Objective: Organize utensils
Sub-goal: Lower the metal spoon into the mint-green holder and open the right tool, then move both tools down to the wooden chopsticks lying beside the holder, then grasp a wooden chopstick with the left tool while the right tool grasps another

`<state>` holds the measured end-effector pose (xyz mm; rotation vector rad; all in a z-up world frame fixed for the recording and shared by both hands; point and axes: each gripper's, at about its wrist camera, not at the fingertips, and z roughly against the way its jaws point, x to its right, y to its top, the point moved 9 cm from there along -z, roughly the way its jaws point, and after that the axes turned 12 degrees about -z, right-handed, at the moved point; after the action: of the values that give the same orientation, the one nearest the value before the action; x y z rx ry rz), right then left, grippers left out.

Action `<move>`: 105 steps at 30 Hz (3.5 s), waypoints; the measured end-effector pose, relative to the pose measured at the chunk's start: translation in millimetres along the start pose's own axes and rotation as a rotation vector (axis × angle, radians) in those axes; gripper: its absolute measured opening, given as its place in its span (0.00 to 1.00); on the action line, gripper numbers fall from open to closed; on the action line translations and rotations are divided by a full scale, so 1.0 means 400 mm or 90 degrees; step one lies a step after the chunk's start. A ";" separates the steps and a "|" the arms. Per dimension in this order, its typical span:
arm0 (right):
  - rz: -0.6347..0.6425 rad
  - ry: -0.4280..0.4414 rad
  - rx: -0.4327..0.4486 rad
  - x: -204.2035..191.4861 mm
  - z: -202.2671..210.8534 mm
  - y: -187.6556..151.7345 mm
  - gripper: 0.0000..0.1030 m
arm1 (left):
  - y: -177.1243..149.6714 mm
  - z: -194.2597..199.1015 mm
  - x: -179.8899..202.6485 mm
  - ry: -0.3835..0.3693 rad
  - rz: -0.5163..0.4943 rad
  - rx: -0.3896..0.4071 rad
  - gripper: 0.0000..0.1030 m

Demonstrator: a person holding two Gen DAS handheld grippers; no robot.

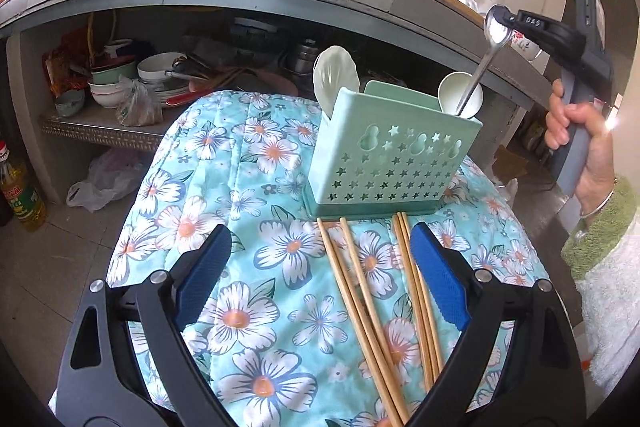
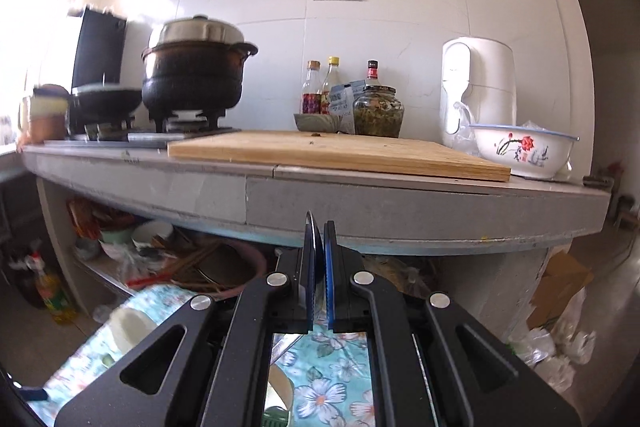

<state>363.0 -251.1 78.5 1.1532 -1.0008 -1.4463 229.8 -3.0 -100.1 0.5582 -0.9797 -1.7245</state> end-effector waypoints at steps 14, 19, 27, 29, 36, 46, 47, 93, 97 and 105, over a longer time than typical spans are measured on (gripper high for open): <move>0.055 0.016 -0.055 -0.082 0.008 -0.116 0.10 | -0.023 0.001 -0.015 -0.023 0.033 -0.006 0.85; 0.005 0.043 -0.079 -0.064 0.047 -0.124 0.34 | -0.037 0.016 -0.009 -0.026 0.031 -0.016 0.85; -0.116 0.103 -0.125 -0.004 0.171 -0.115 0.43 | -0.068 0.045 0.021 -0.019 0.007 -0.042 0.85; -0.146 0.125 -0.167 0.009 0.206 -0.147 0.46 | -0.085 0.042 0.028 -0.010 -0.003 -0.066 0.85; -0.225 0.151 -0.376 0.021 0.287 -0.399 0.48 | -0.174 0.001 0.037 -0.020 0.015 -0.166 0.85; -0.354 0.187 -0.567 -0.035 0.306 -0.703 0.44 | -0.267 -0.042 0.005 -0.091 0.148 -0.199 0.91; -0.364 0.194 -0.576 -0.043 0.305 -0.717 0.42 | -0.266 -0.037 0.001 -0.099 0.170 -0.181 0.92; -0.531 0.172 -0.605 0.123 0.379 -0.816 0.07 | -0.206 -0.030 0.132 -0.177 0.075 -0.151 0.45; -0.554 0.179 -0.603 0.133 0.382 -0.821 0.07 | -0.220 -0.070 0.122 -0.206 0.133 -0.180 0.30; -0.562 0.181 -0.602 0.117 0.383 -0.824 0.07 | -0.245 -0.111 0.093 -0.253 0.237 -0.201 0.08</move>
<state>144.7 -239.3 -215.8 1.0210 0.4964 -1.9967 195.9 -39.4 -202.5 -0.1738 -0.9819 -1.6306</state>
